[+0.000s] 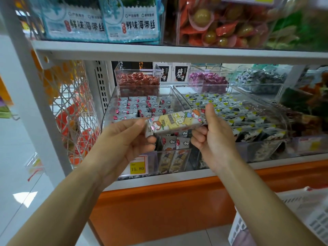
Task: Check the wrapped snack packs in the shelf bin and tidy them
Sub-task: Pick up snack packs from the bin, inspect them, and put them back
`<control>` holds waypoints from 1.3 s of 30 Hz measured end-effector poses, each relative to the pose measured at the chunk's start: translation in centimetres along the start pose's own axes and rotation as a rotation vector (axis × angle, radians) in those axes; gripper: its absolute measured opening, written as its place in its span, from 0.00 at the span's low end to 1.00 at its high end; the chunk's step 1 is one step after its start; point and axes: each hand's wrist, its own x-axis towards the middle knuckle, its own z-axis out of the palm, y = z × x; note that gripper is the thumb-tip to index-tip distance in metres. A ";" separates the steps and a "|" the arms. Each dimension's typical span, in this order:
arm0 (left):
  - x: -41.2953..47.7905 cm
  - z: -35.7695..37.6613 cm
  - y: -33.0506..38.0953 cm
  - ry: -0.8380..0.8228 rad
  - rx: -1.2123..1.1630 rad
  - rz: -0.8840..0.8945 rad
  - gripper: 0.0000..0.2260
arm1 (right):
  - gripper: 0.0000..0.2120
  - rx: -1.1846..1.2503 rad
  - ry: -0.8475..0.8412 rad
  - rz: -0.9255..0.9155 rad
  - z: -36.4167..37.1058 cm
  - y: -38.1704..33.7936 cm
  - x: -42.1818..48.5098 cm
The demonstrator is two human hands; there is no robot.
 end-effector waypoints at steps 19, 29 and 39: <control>-0.5 -0.4 0.5 0.094 0.467 0.222 0.17 | 0.05 -0.434 -0.254 -0.256 -0.9 0.5 0.0; -0.3 -0.1 0.1 0.047 0.637 0.227 0.13 | 0.10 -0.766 -0.131 -0.531 -0.6 0.6 -0.4; -0.1 -0.7 0.9 0.073 0.711 0.182 0.10 | 0.08 -0.848 -0.196 -0.595 -0.2 0.6 -0.7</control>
